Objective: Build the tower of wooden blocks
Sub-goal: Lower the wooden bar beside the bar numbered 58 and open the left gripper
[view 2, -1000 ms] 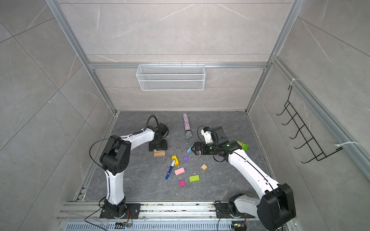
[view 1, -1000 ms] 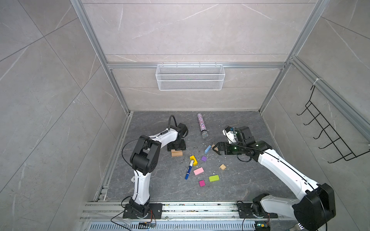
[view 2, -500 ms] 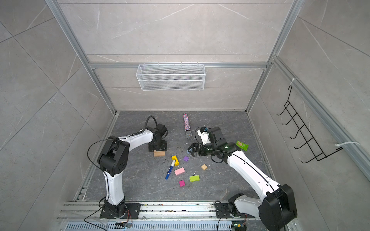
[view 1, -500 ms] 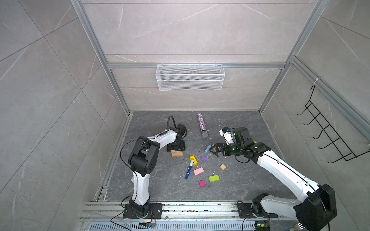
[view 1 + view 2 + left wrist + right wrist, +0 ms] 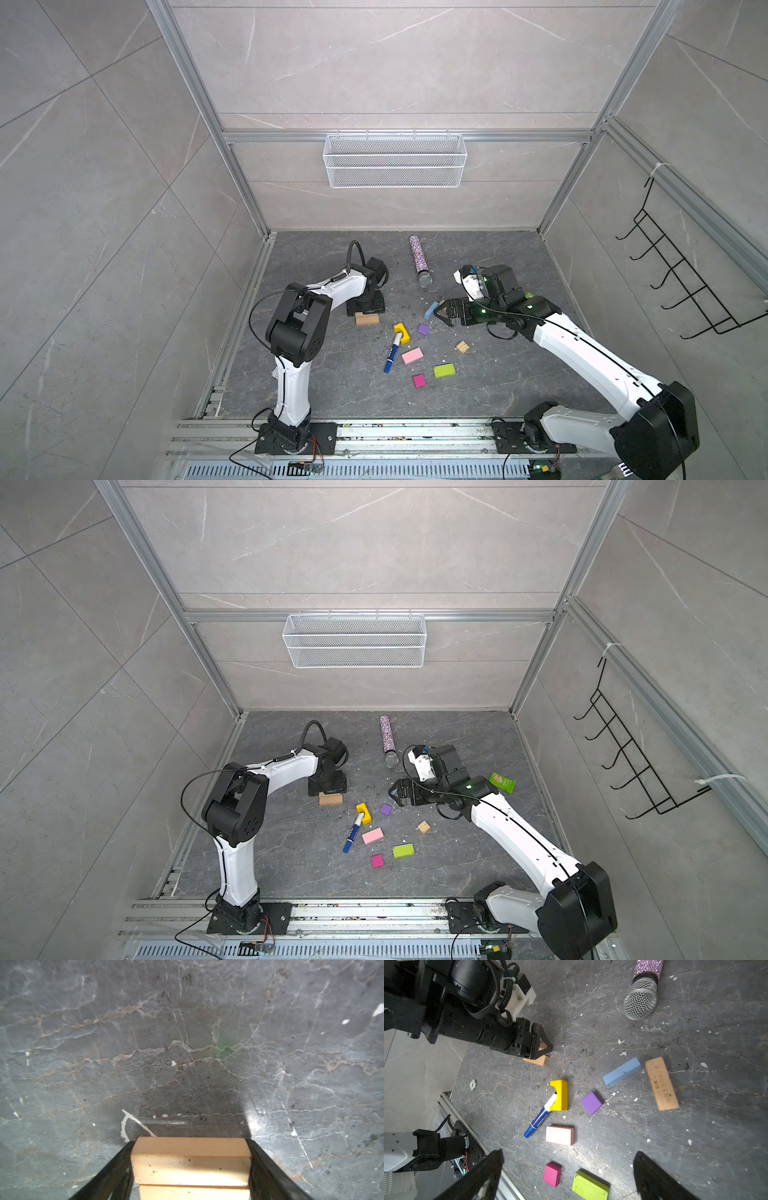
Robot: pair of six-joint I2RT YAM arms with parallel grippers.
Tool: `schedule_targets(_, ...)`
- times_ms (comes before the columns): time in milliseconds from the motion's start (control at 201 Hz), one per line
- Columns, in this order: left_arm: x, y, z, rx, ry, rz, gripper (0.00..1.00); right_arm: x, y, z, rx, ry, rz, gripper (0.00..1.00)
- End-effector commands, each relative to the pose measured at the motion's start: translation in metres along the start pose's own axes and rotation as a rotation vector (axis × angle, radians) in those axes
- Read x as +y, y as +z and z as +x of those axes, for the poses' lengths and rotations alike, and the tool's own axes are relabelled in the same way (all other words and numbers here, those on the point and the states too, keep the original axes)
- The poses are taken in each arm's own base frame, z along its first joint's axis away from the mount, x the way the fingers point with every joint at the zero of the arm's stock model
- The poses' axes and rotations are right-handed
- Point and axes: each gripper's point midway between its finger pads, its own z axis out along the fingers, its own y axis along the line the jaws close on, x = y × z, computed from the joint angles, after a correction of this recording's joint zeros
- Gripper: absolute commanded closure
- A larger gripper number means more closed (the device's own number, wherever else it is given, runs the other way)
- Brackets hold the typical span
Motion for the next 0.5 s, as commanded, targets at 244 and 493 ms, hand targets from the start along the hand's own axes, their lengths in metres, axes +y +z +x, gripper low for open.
schedule_targets(244, -0.0005, 0.0058, 0.0102, 0.039, -0.016, 0.024, 0.3, 0.0005, 0.0037, -0.0023, 0.006, -0.029, 0.012, 0.01)
schedule_targets(493, -0.0023, 0.0065, 0.0107, 0.044, -0.016, 0.032, 0.26, 0.0003, 0.0037, -0.0021, 0.007, -0.03, 0.016, 0.01)
